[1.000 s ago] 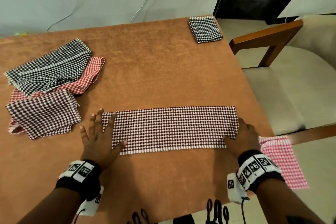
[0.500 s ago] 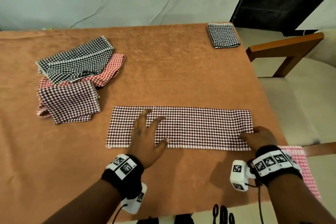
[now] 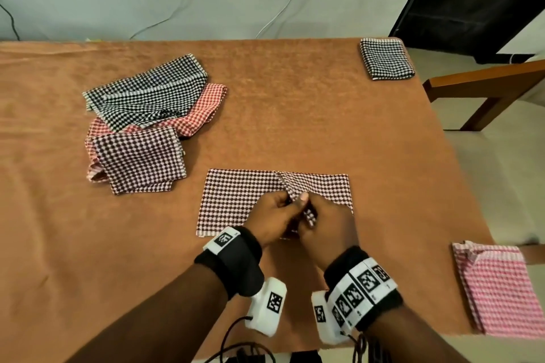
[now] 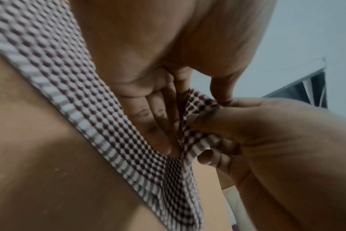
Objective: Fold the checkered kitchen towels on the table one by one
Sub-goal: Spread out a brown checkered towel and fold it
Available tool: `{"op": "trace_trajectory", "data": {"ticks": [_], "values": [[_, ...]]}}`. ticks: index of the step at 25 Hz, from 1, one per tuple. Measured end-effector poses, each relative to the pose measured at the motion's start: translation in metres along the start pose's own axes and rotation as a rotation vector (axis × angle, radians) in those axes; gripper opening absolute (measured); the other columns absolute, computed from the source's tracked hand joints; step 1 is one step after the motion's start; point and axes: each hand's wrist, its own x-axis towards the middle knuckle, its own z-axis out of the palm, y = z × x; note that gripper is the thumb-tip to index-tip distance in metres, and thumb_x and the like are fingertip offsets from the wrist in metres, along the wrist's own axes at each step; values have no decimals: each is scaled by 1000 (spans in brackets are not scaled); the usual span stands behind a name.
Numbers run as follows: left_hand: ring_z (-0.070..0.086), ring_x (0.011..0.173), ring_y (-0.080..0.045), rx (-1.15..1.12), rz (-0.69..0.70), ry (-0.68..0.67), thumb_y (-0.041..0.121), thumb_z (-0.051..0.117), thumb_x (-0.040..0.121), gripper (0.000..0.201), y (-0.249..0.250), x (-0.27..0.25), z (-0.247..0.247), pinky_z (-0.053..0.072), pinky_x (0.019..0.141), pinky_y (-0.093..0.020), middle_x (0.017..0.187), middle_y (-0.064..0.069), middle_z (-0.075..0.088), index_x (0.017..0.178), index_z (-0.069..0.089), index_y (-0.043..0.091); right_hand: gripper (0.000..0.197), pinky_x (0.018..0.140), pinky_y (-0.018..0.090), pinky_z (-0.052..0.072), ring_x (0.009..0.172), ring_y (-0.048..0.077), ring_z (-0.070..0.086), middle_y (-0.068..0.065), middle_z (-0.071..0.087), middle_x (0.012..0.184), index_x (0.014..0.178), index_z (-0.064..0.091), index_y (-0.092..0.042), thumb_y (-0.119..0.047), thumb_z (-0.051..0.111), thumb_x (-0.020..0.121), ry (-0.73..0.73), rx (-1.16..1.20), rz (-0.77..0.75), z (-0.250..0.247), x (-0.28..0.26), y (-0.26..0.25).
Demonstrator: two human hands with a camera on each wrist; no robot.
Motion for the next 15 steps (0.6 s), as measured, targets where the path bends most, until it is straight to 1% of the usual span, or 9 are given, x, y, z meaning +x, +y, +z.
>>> {"op": "trace_trajectory", "data": {"ticks": [2, 4, 5, 6, 8, 10, 11, 13, 15], "values": [[60, 57, -16, -59, -68, 45, 26, 58, 99, 27, 0, 1, -23, 50, 49, -24, 67, -6, 63, 77, 58, 12, 31, 68, 30, 52, 77, 23, 67, 2, 74, 88, 105, 71, -19, -17, 68, 75, -36, 20, -21, 18, 4, -12], [62, 68, -23, -36, -90, 92, 22, 58, 99, 15, -2, 2, -47, 54, 57, -29, 85, -13, 65, 98, 64, 8, 38, 75, 27, 52, 82, 20, 68, 1, 75, 94, 112, 71, -21, -14, 71, 75, -58, 40, -67, 32, 6, -24], [63, 70, -23, -9, -78, 126, 17, 57, 99, 19, -5, 4, -60, 54, 61, -31, 90, -12, 68, 112, 64, 6, 39, 77, 25, 50, 84, 18, 68, 1, 75, 95, 113, 71, -21, -12, 72, 75, -69, 53, -93, 39, 6, -31], [65, 72, -22, 17, -59, 157, 11, 56, 98, 23, -5, 7, -71, 56, 63, -33, 95, -11, 71, 119, 63, 8, 39, 79, 23, 49, 85, 17, 68, 0, 75, 96, 112, 71, -21, -12, 72, 75, -81, 65, -117, 48, 6, -38], [68, 74, -20, 70, -20, 206, 3, 56, 96, 28, -3, 12, -94, 59, 68, -38, 95, -9, 73, 122, 62, 13, 35, 80, 24, 51, 85, 15, 67, 0, 74, 96, 110, 71, -21, -12, 71, 76, -107, 81, -152, 66, 7, -50], [71, 75, -17, 118, 15, 208, -3, 60, 92, 37, -1, 17, -117, 59, 70, -37, 90, -7, 74, 126, 59, 11, 33, 80, 28, 53, 84, 16, 67, 1, 73, 94, 107, 71, -19, -11, 70, 75, -121, 98, -166, 84, 10, -59], [72, 80, -17, 168, 30, 207, -5, 62, 90, 42, -1, 20, -127, 59, 74, -36, 93, -7, 74, 129, 59, 10, 31, 79, 27, 52, 84, 17, 66, 1, 73, 93, 105, 71, -18, -11, 70, 75, -126, 97, -175, 91, 12, -62], [71, 87, -18, 315, 29, 242, 0, 69, 86, 45, 0, 24, -142, 59, 81, -37, 96, -5, 74, 129, 60, 12, 27, 79, 27, 50, 84, 19, 65, 3, 72, 93, 102, 71, -16, -10, 69, 76, -163, 78, -196, 103, 14, -70], [70, 81, -18, 453, 22, 289, 7, 75, 83, 38, -2, 26, -155, 61, 70, -36, 90, -2, 71, 118, 63, 18, 22, 76, 30, 51, 83, 23, 65, 6, 72, 92, 98, 72, -13, -10, 66, 77, -201, 71, -216, 114, 16, -76]]}}
